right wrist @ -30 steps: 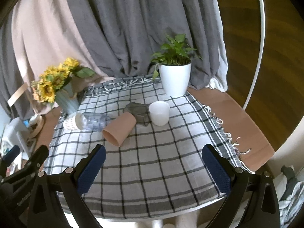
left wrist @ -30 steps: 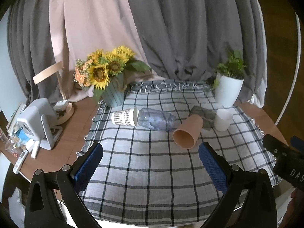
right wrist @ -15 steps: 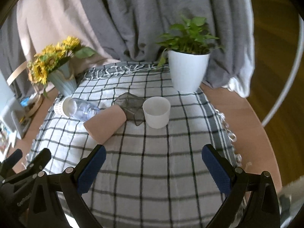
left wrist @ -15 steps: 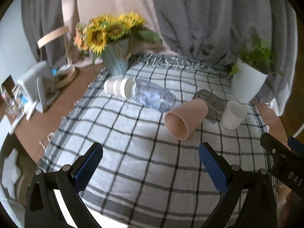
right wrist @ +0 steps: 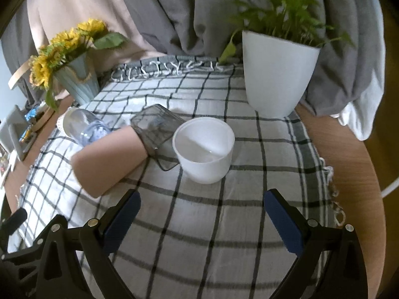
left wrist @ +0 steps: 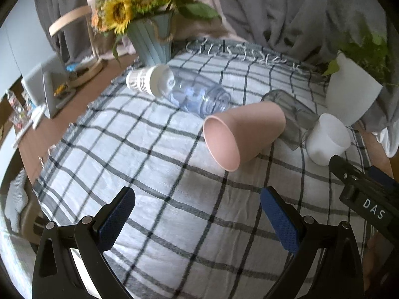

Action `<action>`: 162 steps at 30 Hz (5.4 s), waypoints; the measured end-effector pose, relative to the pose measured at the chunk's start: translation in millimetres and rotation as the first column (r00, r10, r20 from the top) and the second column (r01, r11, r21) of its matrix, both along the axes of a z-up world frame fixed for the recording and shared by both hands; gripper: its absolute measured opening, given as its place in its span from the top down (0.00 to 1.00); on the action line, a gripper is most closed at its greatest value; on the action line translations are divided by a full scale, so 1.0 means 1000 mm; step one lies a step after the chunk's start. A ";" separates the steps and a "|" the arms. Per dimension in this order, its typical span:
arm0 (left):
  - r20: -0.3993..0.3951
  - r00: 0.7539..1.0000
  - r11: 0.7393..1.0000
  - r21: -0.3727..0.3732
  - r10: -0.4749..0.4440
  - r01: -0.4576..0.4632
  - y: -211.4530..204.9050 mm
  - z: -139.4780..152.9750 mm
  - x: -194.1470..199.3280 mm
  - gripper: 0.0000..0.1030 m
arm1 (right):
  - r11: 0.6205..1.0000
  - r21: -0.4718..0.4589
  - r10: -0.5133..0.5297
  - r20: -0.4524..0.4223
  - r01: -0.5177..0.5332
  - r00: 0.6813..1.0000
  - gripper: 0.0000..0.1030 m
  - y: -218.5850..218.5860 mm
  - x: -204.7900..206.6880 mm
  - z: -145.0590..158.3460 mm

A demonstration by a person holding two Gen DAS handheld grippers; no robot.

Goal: Flip cup upside down
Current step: 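Move the right gripper forward and close it on the white cup's rim, then lift the white cup with the right gripper and rotate it over, then lower the inverted white cup onto the cloth with the right gripper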

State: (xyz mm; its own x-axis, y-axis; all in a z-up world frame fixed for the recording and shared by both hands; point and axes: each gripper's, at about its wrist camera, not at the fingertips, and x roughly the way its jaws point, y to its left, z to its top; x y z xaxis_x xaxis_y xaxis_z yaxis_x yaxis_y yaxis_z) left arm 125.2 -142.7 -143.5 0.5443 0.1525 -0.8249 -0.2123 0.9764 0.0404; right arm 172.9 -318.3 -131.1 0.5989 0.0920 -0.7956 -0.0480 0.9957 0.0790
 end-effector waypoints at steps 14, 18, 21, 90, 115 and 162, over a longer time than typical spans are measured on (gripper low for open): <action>-0.094 0.995 0.998 -0.052 0.033 -0.038 -0.018 -0.027 0.017 0.00 | 1.000 0.020 0.025 -0.066 -0.024 0.997 0.07 -0.012 0.051 -0.034; -0.100 0.995 0.999 -0.041 0.020 -0.024 -0.024 -0.029 0.020 0.00 | 0.999 0.021 0.028 -0.077 -0.027 0.997 0.10 -0.011 0.061 -0.039; -0.103 0.995 0.999 -0.036 0.019 -0.023 -0.025 -0.030 0.024 0.00 | 0.999 0.029 0.031 -0.082 -0.029 0.996 0.11 -0.012 0.068 -0.043; -0.106 0.990 0.995 -0.046 -0.093 0.088 0.203 0.000 -0.006 0.00 | 0.990 0.139 0.067 -0.657 0.033 0.751 0.32 0.173 -0.024 -0.054; 0.000 0.969 0.969 0.034 -0.245 0.245 0.191 0.036 -0.027 0.00 | 0.991 0.076 -0.064 -0.460 0.111 0.886 0.14 0.165 -0.063 -0.002; 0.158 0.956 0.967 0.089 -0.249 0.237 0.022 -0.043 -0.087 0.19 | 0.990 -0.101 -0.116 -0.229 0.095 0.966 0.14 0.024 -0.148 -0.023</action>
